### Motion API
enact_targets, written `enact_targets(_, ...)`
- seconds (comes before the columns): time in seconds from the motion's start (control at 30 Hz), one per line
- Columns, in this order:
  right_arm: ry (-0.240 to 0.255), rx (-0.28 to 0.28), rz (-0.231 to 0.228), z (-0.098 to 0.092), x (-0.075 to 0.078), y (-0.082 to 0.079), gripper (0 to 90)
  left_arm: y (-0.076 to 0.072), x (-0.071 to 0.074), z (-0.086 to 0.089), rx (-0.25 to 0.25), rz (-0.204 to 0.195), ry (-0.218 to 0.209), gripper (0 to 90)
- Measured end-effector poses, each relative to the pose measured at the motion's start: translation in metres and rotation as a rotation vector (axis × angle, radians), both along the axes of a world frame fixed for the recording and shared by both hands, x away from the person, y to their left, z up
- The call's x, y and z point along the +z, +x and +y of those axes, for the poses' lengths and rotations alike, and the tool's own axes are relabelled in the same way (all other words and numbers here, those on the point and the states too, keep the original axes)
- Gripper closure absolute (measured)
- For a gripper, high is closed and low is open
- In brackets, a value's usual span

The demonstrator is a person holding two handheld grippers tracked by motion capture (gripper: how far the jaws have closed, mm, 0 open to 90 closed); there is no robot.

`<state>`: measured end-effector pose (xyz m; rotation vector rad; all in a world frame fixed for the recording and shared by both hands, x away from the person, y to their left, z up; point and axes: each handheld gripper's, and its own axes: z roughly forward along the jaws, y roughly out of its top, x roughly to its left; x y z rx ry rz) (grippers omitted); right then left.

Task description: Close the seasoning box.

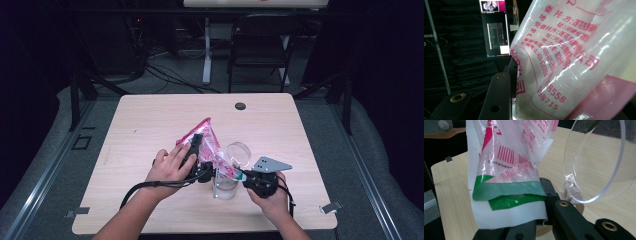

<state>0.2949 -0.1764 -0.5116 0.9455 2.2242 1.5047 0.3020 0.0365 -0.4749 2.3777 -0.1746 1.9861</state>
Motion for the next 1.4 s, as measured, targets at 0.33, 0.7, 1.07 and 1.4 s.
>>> enact_targets(0.33,-0.002,0.003,0.003,0.0009,-0.0004,0.0005,90.0,-0.0003,0.0,0.0003,0.001,-0.002,0.002,65.0)
enact_targets(0.7,-0.005,0.003,0.004,0.0011,-0.0008,0.0005,90.0,-0.0005,-0.0003,0.0005,0.001,0.001,0.002,65.0)
enact_targets(1.07,-0.007,0.002,0.004,0.0019,-0.0012,0.0009,90.0,-0.0011,0.0009,0.0004,0.002,-0.003,0.006,64.6)
enact_targets(1.4,-0.008,0.003,0.007,0.0019,-0.0015,0.0017,90.0,-0.0014,0.0018,0.0005,-0.002,-0.008,0.008,64.3)
